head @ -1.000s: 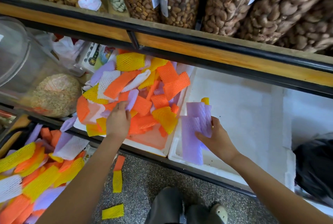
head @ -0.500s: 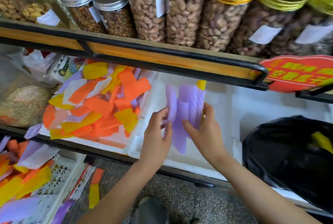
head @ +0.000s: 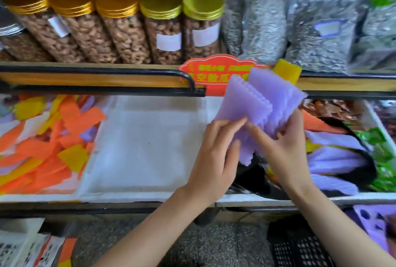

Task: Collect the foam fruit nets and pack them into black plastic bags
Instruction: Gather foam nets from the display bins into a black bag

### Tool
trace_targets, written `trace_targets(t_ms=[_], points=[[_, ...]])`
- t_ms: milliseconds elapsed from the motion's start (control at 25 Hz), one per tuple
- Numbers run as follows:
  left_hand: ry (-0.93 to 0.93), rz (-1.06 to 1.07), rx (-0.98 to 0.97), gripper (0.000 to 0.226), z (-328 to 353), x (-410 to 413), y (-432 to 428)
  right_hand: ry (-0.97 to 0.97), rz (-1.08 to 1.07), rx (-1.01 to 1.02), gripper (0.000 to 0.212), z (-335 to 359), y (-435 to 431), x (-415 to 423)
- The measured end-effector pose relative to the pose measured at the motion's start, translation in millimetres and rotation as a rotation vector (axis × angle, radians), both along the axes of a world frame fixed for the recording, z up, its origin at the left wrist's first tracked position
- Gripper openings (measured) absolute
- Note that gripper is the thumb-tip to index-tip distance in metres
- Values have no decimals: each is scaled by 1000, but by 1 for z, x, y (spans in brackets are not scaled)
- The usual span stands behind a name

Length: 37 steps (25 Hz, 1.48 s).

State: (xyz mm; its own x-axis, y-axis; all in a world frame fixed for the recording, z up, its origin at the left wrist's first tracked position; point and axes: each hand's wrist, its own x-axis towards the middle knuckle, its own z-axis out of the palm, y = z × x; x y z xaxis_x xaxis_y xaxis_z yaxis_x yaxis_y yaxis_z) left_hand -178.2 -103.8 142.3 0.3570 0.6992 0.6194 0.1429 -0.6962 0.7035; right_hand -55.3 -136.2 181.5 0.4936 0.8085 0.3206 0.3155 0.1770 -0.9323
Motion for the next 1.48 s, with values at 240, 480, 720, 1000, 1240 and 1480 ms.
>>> trace_targets(t_ms=[240,480,720,1000,1240,1480], points=[[180,151,-291,56,-11,63,17,-160,-348,93,56,10,-23,103],[73,178,-750,32,-35,88,19,-544,-341,-64,70,-20,-26,141],[-123,278,-777,17,-20,51,38,-1119,222,-426,71,-56,-14,138],[-61,167,-770,20,-13,41,29,-1352,112,-506,61,-51,58,128],[-90,227,-778,16,-15,31,38,-1442,510,-605,59,-82,56,127],[-29,196,-762,16,-17,25,39,-1655,269,-608,69,-90,69,118]])
